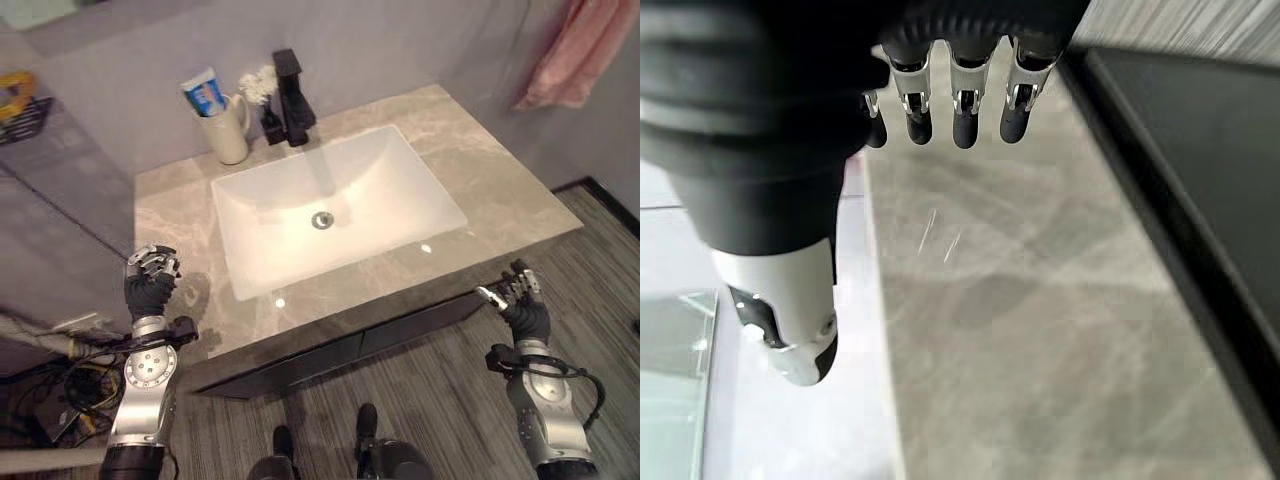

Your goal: Put brush and paste in cup on sink, flatten towel.

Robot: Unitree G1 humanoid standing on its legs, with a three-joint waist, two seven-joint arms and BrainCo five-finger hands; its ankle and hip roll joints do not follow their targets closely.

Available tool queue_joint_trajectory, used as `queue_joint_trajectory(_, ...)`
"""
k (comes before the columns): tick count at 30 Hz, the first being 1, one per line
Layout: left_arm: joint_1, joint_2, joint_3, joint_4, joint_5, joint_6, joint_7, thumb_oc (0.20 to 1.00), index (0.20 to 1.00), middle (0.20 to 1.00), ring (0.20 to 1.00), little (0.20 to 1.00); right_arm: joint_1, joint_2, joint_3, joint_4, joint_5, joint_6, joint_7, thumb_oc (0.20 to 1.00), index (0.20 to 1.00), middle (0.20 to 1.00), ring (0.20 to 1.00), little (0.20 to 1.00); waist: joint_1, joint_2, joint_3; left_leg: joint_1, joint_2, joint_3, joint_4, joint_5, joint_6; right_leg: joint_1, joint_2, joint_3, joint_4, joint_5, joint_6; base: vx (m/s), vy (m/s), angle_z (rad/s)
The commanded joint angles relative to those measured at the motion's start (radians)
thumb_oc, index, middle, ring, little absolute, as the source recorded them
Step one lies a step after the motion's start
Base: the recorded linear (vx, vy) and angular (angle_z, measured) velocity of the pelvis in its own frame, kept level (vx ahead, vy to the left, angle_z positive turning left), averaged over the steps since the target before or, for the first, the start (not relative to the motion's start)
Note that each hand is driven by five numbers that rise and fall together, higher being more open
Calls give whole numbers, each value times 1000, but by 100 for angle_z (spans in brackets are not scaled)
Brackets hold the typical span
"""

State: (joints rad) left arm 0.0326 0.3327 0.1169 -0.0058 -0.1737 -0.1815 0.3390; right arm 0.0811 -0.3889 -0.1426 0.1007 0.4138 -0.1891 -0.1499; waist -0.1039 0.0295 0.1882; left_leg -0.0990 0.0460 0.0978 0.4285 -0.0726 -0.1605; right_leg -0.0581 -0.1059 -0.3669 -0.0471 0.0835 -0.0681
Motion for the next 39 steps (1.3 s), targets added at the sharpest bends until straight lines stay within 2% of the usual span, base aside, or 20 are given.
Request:
queue_joint_trajectory(1,16,27,36,-78,78,-77,-36,200,200,200,200,200,-2,-32,-63,-14,-27,-52,-18,1000,1000,1000,1000,1000,-45,39,-81,243,-65,-57,-93,-114,42,40,97,11,55,-222,127,-205,-21,29)
queue_joint_trajectory(5,66,-2,6,-143,150,-78,-51,200,200,200,200,200,2,-21,-101,-22,-36,-55,-35,1000,1000,1000,1000,1000,-66,52,-86,294,-99,-75,-225,-276,129,-69,101,9,132,-178,152,-278,5,19)
queue_joint_trajectory(8,88,-3,10,-176,179,-81,-45,200,200,200,200,200,1,-4,-97,-21,-51,-50,-36,1000,1000,1000,1000,1000,-54,23,-60,279,-154,-131,-274,-279,191,-194,82,29,257,-104,208,-449,-85,-41)
queue_joint_trajectory(9,89,7,-3,-179,203,-82,-47,200,200,200,200,200,19,14,-104,-20,-54,-43,-33,1000,1000,1000,1000,1000,-73,0,-44,255,-148,-133,-287,-257,202,-266,83,124,305,-60,265,-455,-161,-87)
queue_joint_trajectory(10,87,8,-4,-178,204,-82,-47,200,200,200,200,200,18,15,-105,-20,-54,-43,-33,1000,1000,1000,1000,1000,-71,-5,-47,249,-154,-130,-287,-250,203,-272,79,127,302,-53,265,-496,-211,-58)
queue_joint_trajectory(11,83,14,-20,-167,217,-82,-43,200,200,200,200,200,24,21,-109,-15,-52,-45,-40,1000,1000,1000,1000,1000,-79,-10,-42,231,-144,-129,-287,-233,200,-286,94,202,323,-57,276,-416,-231,-3)
queue_joint_trajectory(12,83,30,-22,-153,211,-79,-44,200,200,200,200,200,23,32,-117,-21,-43,-48,-46,1000,1000,1000,1000,1000,-65,-2,-36,196,-114,-110,-282,-208,197,-263,79,224,365,-122,245,-411,-233,10)
queue_joint_trajectory(13,83,31,-22,-152,211,-79,-44,200,200,200,200,200,23,32,-117,-21,-43,-48,-46,1000,1000,1000,1000,1000,-64,-6,-37,193,-117,-109,-282,-204,197,-266,76,226,364,-118,245,-392,-234,-11)
queue_joint_trajectory(15,111,29,-8,-140,181,-80,-41,200,200,200,200,200,6,31,-115,-28,-63,-46,-67,1000,1000,1000,1000,1000,-27,11,-32,147,-80,-81,-284,-163,197,-201,10,147,441,-210,192,-334,-234,-48)
queue_joint_trajectory(18,132,23,1,-129,151,-76,-43,200,200,200,200,200,-5,35,-120,-52,-90,-34,-74,1000,1000,1000,1000,1000,10,17,-49,126,-47,-50,-320,-127,189,-80,-73,173,441,-237,186,-219,-324,-68)
queue_joint_trajectory(21,140,21,7,-124,139,-71,-36,200,200,200,200,200,-26,35,-120,-63,-102,-29,-82,1000,1000,1000,1000,1000,40,19,-62,112,-19,-37,-324,-115,174,-36,-145,170,384,-206,197,-82,-447,-73)
queue_joint_trajectory(22,151,23,16,-123,129,-61,-24,200,200,200,200,200,-69,26,-88,-68,-124,-12,-81,1000,1000,1000,1000,1000,75,12,-77,106,49,-14,-311,-117,124,-33,-270,109,287,-107,239,13,-567,-99)
queue_joint_trajectory(26,151,33,27,-112,101,-62,-16,200,200,200,200,200,-86,16,-49,-83,-136,6,-64,1000,1000,1000,1000,1000,102,-23,-79,130,122,33,-324,-97,64,23,-263,16,180,-95,295,79,-658,-86)
queue_joint_trajectory(27,142,37,23,-110,74,-65,-19,200,200,200,200,200,-86,10,-25,-90,-132,11,-51,1000,1000,1000,1000,1000,96,-37,-85,138,196,42,-329,-65,42,3,-204,35,200,-149,287,112,-688,-61)
queue_joint_trajectory(29,123,37,17,-106,38,-69,-13,200,200,200,200,200,-96,4,-5,-95,-123,9,-44,1000,1000,1000,1000,1000,107,-37,-76,126,221,-8,-311,-13,35,-17,-166,55,218,-171,265,94,-476,-64)
queue_joint_trajectory(30,114,34,15,-102,12,-70,-16,200,200,200,200,200,-115,-7,9,-91,-119,9,-43,1000,1000,1000,1000,1000,119,-38,-64,111,212,-107,-287,16,44,-20,-134,69,221,-185,249,137,-553,-65)
queue_joint_trajectory(32,107,17,2,-82,-53,-74,-37,200,200,200,200,200,-153,-34,46,-82,-124,13,-36,1000,1000,1000,1000,1000,143,-59,-54,90,117,-336,-241,-22,76,1,-60,117,181,-204,215,194,-580,-89)
queue_joint_trajectory(35,83,-2,-25,-47,-118,-73,-74,200,200,200,200,200,-203,-47,83,-86,-105,10,-31,1000,1000,1000,1000,1000,160,-87,-43,-18,-55,-288,-186,-92,102,59,-10,126,105,-216,188,188,-409,-74)
queue_joint_trajectory(38,81,-1,-25,-44,-125,-68,-83,200,200,200,200,200,-232,-44,101,-82,-111,9,-38,1000,1000,1000,1000,1000,179,-90,-39,-59,-108,-268,-175,-94,116,70,7,134,87,-216,186,195,-192,-29)
queue_joint_trajectory(39,86,-5,-28,-50,-142,-69,-97,200,200,200,200,200,-271,-30,132,-78,-129,11,-43,1000,1000,1000,1000,1000,212,-83,-34,-105,-163,-245,-209,-53,130,96,45,153,55,-219,183,281,-147,-20)
